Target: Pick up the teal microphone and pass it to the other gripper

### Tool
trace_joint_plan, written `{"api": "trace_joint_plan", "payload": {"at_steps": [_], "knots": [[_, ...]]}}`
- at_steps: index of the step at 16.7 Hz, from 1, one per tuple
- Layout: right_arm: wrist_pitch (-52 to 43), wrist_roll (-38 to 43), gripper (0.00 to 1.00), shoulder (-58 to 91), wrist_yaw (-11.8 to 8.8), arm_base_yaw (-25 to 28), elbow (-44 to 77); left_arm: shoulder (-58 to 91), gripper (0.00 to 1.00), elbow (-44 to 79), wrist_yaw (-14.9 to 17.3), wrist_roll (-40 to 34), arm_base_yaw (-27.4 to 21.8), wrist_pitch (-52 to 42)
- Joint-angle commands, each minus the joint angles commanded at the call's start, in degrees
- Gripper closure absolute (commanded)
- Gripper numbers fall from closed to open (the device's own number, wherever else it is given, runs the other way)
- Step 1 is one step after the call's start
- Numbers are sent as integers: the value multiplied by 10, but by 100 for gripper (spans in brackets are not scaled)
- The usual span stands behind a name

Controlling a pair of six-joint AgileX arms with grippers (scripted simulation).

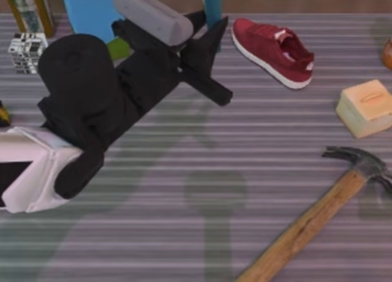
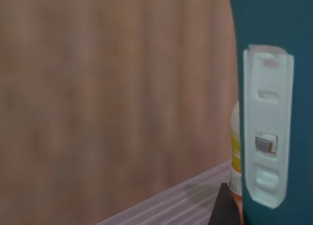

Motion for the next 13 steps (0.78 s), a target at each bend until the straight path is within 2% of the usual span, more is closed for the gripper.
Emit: {"api": "trace_joint_plan", "payload": {"at_steps": [7,10,13], "knots": [[4,-1,0,7,-3,5,7,-2,100,-1,-1,0,-1,1],[30,-4,0,63,-18,37,50,-2,100,-1,-1,0,-1,1],[71,-10,0,171,-43,88,119,-2,100,-1,-1,0,-1,1]]}}
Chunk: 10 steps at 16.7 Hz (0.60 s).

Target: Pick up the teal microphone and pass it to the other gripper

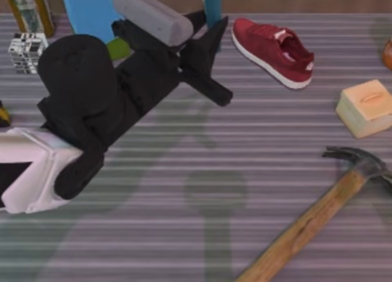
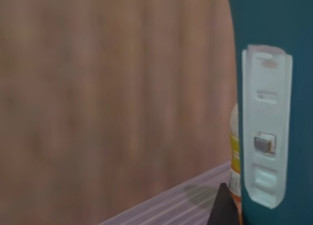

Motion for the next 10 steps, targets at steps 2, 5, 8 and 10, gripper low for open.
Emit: {"api": "trace_joint_plan", "payload": {"at_steps": [2,5,8,10], "knots": [[29,-4,0,93,-19,40,51,0,100,0,0,0,0,0],[73,-10,0,241,-48,100,128,0,100,0,0,0,0,0],[116,-14,0,373,-75,157,201,0,100,0,0,0,0,0],[141,-17,0,439,-90,189,244,0,100,0,0,0,0,0]]}}
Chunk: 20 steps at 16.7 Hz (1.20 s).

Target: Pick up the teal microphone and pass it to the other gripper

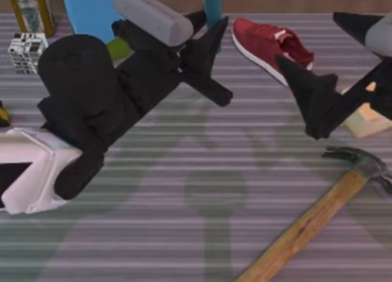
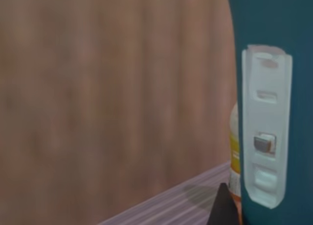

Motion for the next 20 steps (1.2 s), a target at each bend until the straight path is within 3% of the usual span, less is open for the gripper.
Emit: {"api": "trace_joint_plan", "payload": {"at_steps": [4,10,20], "knots": [[36,-5,0,76,-19,40,57,0,100,0,0,0,0,0],[39,-6,0,83,-20,41,62,0,100,0,0,0,0,0],[84,-4,0,301,23,84,233,0,100,0,0,0,0,0]]}}
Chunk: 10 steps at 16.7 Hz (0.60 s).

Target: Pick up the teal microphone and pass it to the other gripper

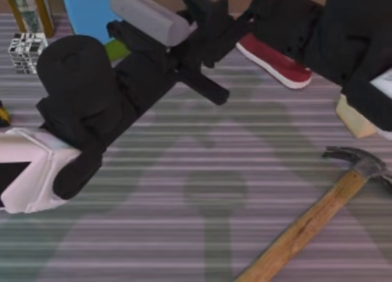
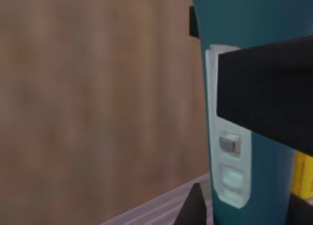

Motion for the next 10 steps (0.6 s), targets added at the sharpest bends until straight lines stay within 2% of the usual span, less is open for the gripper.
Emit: {"api": "trace_joint_plan", "payload": {"at_steps": [5,10], "knots": [[2,0,0,11,3,3,10,0,100,0,0,0,0,0],[2,0,38,11,3,3,10,0,100,0,0,0,0,0]]}}
